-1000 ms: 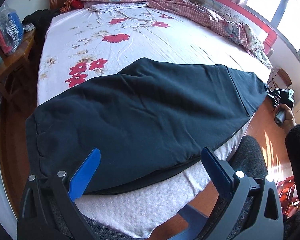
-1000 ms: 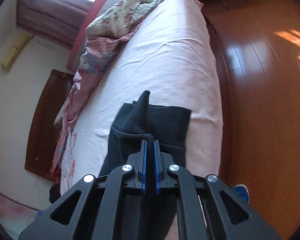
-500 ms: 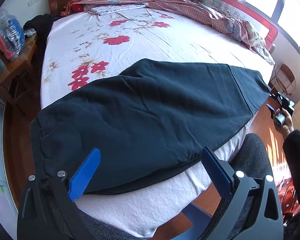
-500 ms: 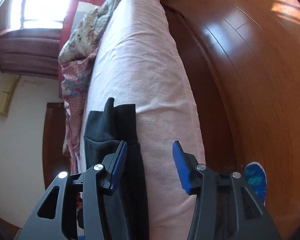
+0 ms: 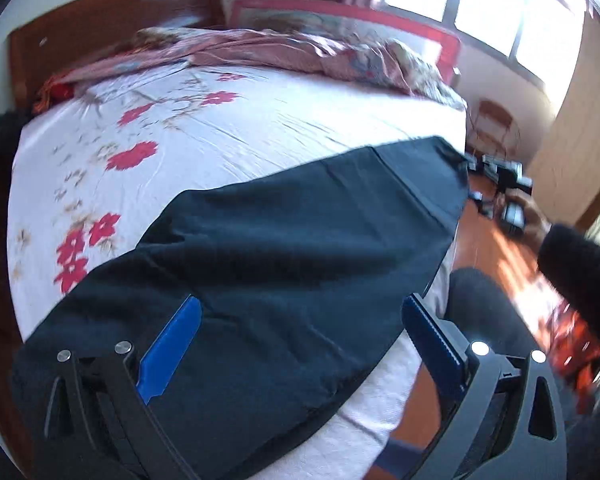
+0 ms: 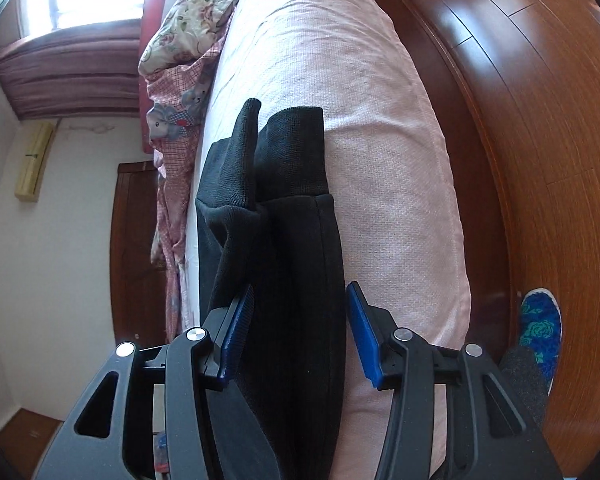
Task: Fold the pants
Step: 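Smooth the folded pants with the left tool while the right tool holds the cuffs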
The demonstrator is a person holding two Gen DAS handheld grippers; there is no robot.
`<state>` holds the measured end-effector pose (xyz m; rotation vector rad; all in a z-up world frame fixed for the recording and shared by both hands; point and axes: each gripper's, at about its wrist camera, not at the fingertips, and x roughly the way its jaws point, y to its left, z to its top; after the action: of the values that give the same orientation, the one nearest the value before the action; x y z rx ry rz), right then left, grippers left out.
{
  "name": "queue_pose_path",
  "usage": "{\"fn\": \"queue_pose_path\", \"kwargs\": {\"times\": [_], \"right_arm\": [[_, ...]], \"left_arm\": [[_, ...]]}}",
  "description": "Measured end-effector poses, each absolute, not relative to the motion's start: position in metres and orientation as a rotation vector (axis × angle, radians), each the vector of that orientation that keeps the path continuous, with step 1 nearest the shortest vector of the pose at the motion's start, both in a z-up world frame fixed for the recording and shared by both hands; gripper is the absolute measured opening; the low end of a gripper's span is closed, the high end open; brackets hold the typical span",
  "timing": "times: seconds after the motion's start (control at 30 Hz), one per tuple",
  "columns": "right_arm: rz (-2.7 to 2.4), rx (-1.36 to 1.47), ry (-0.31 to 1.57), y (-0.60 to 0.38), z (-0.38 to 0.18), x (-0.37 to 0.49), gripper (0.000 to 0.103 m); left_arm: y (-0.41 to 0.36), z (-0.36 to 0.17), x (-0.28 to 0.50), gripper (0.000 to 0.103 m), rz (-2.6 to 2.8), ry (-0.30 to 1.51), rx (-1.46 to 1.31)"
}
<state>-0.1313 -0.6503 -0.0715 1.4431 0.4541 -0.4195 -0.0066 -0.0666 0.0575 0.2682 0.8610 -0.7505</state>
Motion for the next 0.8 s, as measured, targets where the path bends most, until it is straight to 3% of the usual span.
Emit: {"fn": "queue_pose_path", "kwargs": {"times": [0.1,0.2,0.43,0.53,0.6,0.8], "right_arm": [[-0.416,1.446,0.464,-0.649,-0.069,-0.132,0.047],[-0.401,1.421,0.487,-0.65,-0.066,-0.13,0.047],[-0.392,1.448,0.488,-0.645,-0.072,-0.133,0.047],[-0.398,1.428,0.5,-0.645,-0.068,-0.134,0.047],[-0.403,1.424,0.506,-0.645,-0.067,-0.134,0.047],[-0.392,1.427,0.511,-0.646,-0.067,-0.131,0.047]], "left_arm": [[-0.074,0.047,-0.023,0.09,-0.787,0.901,0.373],[-0.044,0.06,-0.051,0.091,-0.876,0.862,0.359],[-0.02,0.04,-0.075,0.09,-0.744,0.753,0.691],[-0.024,0.022,-0.076,0.069,-0.697,0.751,0.841],[-0.028,0.01,-0.073,0.048,-0.688,0.79,0.904],[-0.031,0.004,-0.07,0.04,-0.695,0.813,0.916]]}}
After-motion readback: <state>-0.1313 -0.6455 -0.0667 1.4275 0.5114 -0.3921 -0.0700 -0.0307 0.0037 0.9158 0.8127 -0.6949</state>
